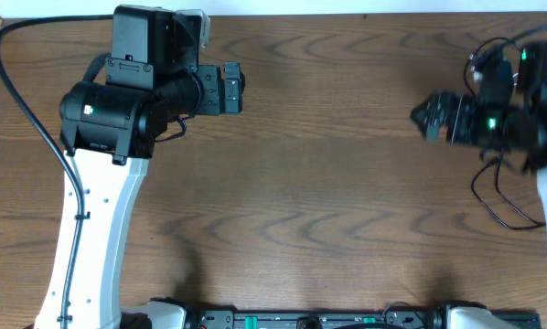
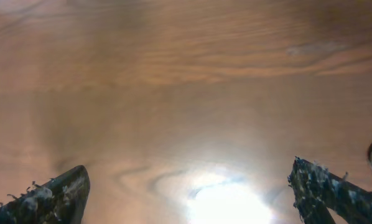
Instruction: Untangle cables
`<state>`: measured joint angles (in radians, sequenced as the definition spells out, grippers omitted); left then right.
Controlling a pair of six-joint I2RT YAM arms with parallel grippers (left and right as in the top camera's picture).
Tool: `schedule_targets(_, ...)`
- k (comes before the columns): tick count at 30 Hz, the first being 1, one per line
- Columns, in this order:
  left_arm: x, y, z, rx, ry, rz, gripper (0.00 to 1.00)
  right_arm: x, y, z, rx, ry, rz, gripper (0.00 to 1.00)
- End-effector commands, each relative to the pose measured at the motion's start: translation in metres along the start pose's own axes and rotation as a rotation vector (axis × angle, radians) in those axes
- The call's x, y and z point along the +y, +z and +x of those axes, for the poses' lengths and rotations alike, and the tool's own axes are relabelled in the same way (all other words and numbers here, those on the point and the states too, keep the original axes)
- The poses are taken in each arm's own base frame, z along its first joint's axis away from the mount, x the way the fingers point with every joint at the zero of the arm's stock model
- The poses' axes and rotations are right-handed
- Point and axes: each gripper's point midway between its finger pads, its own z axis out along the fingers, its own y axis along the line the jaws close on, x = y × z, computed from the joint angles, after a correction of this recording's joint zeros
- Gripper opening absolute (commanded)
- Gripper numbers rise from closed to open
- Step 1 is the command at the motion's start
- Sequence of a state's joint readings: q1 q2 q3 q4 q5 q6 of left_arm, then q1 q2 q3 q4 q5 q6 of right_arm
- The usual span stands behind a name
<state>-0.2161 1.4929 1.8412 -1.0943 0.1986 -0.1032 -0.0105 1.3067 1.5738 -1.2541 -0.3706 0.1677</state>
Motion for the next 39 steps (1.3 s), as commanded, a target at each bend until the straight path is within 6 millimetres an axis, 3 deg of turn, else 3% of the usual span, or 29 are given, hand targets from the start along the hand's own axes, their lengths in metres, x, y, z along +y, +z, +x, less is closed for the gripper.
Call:
schedule_targets(1,0.005,0.005,0.002,0.014,0.010,-0.024,0.98,0.025,-0.036,0.017,-0.062,-0.049,-0.041,0.99)
schedule_targets(4,0.005,0.005,0.002,0.013,0.011,-0.024,0.98,0.024,-0.062,0.029,-0.127,-0.153,0.008,0.99)
schedule_targets(8,0.005,0.005,0.002,0.014,0.010,-0.024,0.98,0.024,-0.086,0.050,-0.160,-0.164,0.022,0.99)
schedule_targets(14,0.005,0.005,0.002,0.014,0.010,-0.024,0.98,0.024,-0.101,0.074,-0.188,-0.268,0.029,0.99)
schedule_targets(19,0.005,0.005,0.002,0.013,0.011,-0.024,0.98,0.015,-0.081,0.077,-0.203,-0.374,0.044,0.99)
schedule_targets(26,0.005,0.005,0.002,0.014,0.010,-0.024,0.98,0.000,-0.047,0.056,-0.540,-0.499,0.055,0.99)
schedule_targets(33,0.005,0.005,0.002,0.014,0.010,-0.024,0.98,-0.019,-0.005,0.071,-0.804,-0.576,0.047,0.99)
schedule_targets(39,0.005,0.005,0.002,0.013,0.011,-0.024,0.97,-0.035,0.027,0.090,-0.903,-0.599,0.051,0.99)
